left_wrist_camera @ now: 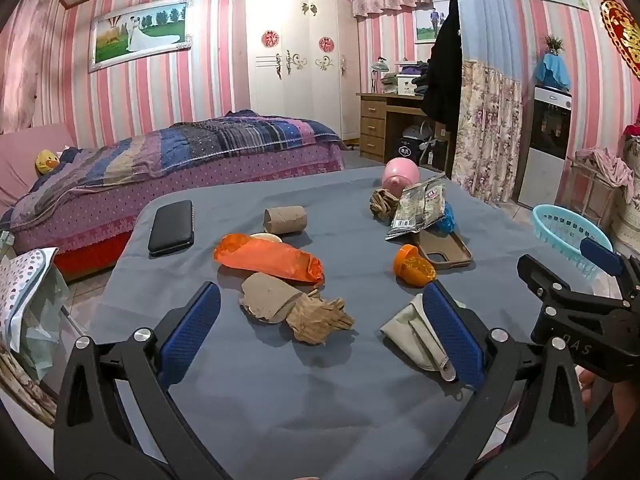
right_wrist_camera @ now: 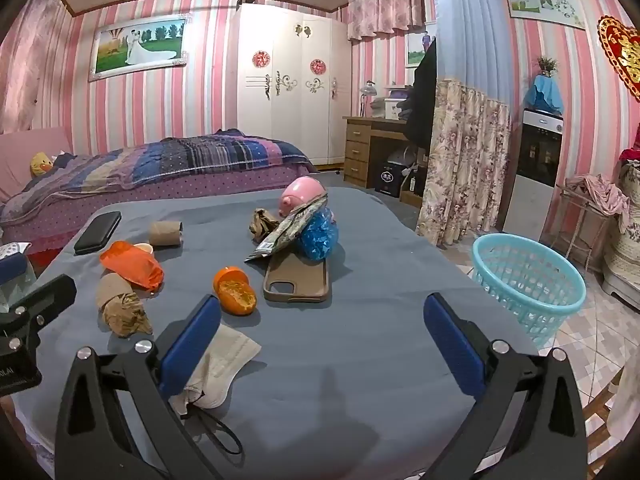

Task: Collect trash

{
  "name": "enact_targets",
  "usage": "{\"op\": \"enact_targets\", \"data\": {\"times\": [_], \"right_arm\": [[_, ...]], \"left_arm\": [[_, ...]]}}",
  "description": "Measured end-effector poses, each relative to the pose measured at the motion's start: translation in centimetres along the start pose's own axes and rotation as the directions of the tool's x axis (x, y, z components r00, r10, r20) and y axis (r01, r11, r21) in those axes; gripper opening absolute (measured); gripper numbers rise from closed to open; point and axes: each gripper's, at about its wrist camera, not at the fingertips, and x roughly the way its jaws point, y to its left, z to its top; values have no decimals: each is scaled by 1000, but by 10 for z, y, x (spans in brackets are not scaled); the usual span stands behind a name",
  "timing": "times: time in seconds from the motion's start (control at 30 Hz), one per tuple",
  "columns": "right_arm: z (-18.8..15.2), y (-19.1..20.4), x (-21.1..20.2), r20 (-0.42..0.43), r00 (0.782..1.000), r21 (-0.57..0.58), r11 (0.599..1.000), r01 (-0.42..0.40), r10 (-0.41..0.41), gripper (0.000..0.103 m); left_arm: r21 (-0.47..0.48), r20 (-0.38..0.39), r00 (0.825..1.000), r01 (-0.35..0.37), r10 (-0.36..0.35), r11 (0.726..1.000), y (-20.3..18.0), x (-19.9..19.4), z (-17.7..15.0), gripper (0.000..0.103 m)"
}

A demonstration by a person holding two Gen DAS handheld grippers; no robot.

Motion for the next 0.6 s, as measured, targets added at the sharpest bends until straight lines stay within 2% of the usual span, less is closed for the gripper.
{"op": "enact_targets", "data": {"times": [0.6], "right_arm": [[0, -3, -2, 14, 1000, 1, 1000, 13, -13, 99]], "left_arm": [[-27, 0, 1000, 3, -3, 1000, 12, 3, 1, 98]]}}
